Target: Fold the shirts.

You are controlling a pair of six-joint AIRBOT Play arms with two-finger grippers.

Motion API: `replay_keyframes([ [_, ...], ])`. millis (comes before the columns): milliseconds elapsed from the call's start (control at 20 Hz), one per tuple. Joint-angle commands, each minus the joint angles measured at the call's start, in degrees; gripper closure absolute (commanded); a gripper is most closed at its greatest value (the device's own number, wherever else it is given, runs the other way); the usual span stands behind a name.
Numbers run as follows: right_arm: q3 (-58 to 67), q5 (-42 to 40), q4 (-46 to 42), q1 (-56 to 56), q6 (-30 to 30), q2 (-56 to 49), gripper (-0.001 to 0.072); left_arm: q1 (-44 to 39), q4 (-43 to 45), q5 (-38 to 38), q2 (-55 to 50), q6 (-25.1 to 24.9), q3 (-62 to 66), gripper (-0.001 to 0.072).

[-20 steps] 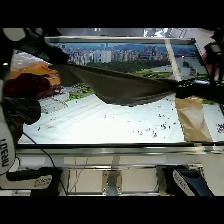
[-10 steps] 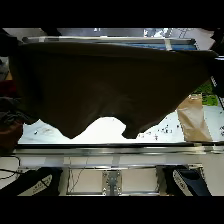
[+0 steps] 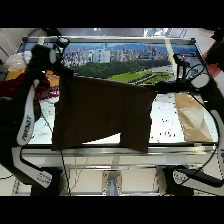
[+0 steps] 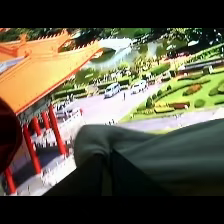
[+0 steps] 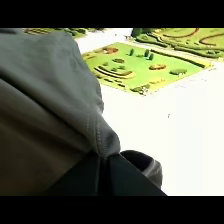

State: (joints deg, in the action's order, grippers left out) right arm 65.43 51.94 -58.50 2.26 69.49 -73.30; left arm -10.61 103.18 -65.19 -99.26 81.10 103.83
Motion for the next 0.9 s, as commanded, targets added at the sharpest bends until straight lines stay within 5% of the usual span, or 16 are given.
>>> replay_keyframes([
  [0,-2.6,-19.4,5.6,-0.9,0.1,-10.3,0.0498,-0.3,-0.1,18.8,-7.6,5.3,-0.3,0.0186],
  [50,-1.7,-22.0,7.0,-0.9,0.3,-11.5,0.0268,-0.3,-0.1,22.1,-7.4,6.8,-0.3,0.0001],
  [100,-0.7,-22.6,7.0,-0.8,0.3,-11.8,0.0232,-0.3,-0.1,23.5,-6.6,6.8,0.1,-0.0006],
  [250,4.5,-16.7,3.0,0.9,0.3,-10.0,0.0238,1.1,0.8,21.7,-0.3,6.8,0.6,-0.0005],
  [500,7.8,4.8,-7.1,12.9,0.9,1.0,0.0253,10.7,-0.3,5.5,17.3,7.9,-2.1,0.0002],
  [700,-3.9,15.5,-3.5,24.2,-1.7,8.0,0.0252,21.1,-3.8,2.9,36.7,15.8,-24.2,0.0002],
  [850,-13.8,17.3,7.3,30.8,-5.2,6.4,0.0252,27.4,-5.5,0.4,49.7,24.6,-43.1,0.0003],
])
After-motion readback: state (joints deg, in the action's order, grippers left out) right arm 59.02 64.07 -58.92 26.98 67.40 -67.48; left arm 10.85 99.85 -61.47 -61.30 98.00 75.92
